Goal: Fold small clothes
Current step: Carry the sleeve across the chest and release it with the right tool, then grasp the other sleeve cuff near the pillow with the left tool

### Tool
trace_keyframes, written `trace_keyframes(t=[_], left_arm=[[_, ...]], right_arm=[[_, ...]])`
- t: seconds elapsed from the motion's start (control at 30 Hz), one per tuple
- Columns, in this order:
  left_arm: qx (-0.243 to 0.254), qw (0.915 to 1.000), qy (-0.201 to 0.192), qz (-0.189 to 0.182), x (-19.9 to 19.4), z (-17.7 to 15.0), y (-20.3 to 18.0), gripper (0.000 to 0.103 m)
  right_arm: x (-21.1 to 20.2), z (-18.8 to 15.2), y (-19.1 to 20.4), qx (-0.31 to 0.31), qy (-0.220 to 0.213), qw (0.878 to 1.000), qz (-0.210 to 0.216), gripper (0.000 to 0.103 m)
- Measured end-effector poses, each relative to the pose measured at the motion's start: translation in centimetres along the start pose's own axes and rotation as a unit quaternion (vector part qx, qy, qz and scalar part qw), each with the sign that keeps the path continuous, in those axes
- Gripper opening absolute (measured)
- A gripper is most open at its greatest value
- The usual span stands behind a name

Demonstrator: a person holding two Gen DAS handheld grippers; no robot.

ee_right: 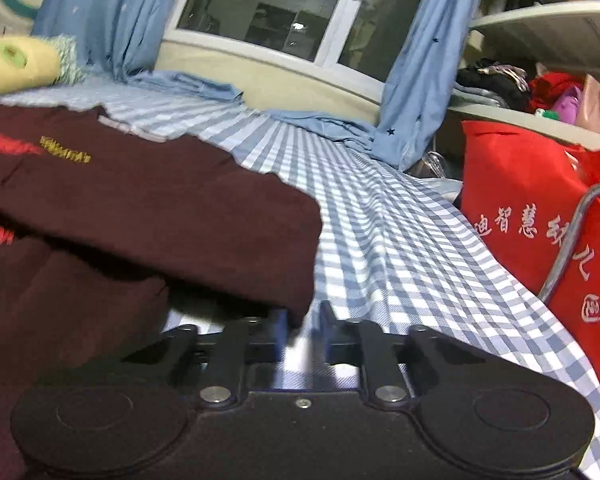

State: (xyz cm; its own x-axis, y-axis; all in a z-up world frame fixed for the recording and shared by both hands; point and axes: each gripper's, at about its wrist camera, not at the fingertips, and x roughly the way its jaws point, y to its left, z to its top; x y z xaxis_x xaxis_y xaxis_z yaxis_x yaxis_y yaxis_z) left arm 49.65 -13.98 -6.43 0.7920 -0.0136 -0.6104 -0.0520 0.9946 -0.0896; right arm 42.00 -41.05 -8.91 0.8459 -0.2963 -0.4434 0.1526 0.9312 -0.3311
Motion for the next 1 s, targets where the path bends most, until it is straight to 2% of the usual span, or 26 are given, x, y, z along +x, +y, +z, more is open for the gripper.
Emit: trace_keyframes(t=[0.13, 0.2, 0.27, 0.33, 0.4, 0.47, 0.53, 0.6, 0.63, 0.7, 0.8, 0.9, 1.0], left_arm=[[-0.032, 0.9991, -0.015, -0.024, -0.6, 0.0, 1.2, 0.102], [-0.064, 0.9960, -0.049, -0.040, -1.8, 0.0, 2.2, 0.102], [-0.072, 0.9930, -0.069, -0.064, -3.4, 0.4, 3.2, 0.102], [-0.062, 0.9934, -0.066, -0.070, -4.9, 1.1, 4.4, 0.102], [-0.055, 0.9928, -0.079, -0.071, -6.6, 1.6, 6.3, 0.102], [-0.056, 0.9921, -0.100, -0.051, -8.5, 2.0, 9.5, 0.102], [-0.069, 0.9884, -0.135, -0.006, -10.5, 2.1, 13.8, 0.102], [-0.074, 0.9843, -0.154, 0.044, -11.5, 2.4, 17.8, 0.102], [-0.069, 0.9807, -0.165, 0.080, -11.9, 2.6, 20.4, 0.102], [-0.060, 0.9741, -0.175, 0.130, -12.0, 3.1, 24.2, 0.102], [-0.066, 0.9656, -0.211, 0.137, -12.0, 3.4, 30.0, 0.102], [-0.116, 0.9614, -0.200, 0.150, -10.8, 5.3, 34.8, 0.102], [-0.184, 0.9517, -0.195, 0.150, -9.3, 6.9, 38.8, 0.102]], right_arm=[[0.4, 0.2, 1.0, -0.027, -0.005, 0.999, -0.019, 0.012], [0.2, 0.3, 1.2, -0.032, -0.009, 0.999, -0.026, 0.023], [-0.1, 0.4, 1.0, -0.038, -0.009, 0.999, -0.026, 0.055], [-0.6, 0.5, 0.7, -0.040, -0.006, 0.999, -0.017, 0.069], [-1.5, 0.5, 0.4, -0.042, -0.003, 0.999, -0.015, 0.073], [-2.7, 0.4, 0.1, -0.042, -0.009, 0.999, -0.020, 0.089], [-4.0, 0.4, -0.2, -0.035, -0.014, 0.999, -0.024, 0.097], [-5.2, 0.7, -0.4, -0.019, -0.021, 1.000, -0.013, 0.100], [-5.7, 0.8, -0.3, -0.007, -0.029, 1.000, -0.001, 0.103], [-6.6, 1.4, 0.0, 0.020, -0.047, 0.998, 0.027, 0.102], [-7.7, 2.9, 1.3, 0.063, -0.086, 0.992, 0.070, 0.103], [-8.4, 4.9, 3.3, 0.082, -0.119, 0.984, 0.102, 0.103], [-8.4, 6.4, 5.9, 0.096, -0.133, 0.973, 0.160, 0.103]])
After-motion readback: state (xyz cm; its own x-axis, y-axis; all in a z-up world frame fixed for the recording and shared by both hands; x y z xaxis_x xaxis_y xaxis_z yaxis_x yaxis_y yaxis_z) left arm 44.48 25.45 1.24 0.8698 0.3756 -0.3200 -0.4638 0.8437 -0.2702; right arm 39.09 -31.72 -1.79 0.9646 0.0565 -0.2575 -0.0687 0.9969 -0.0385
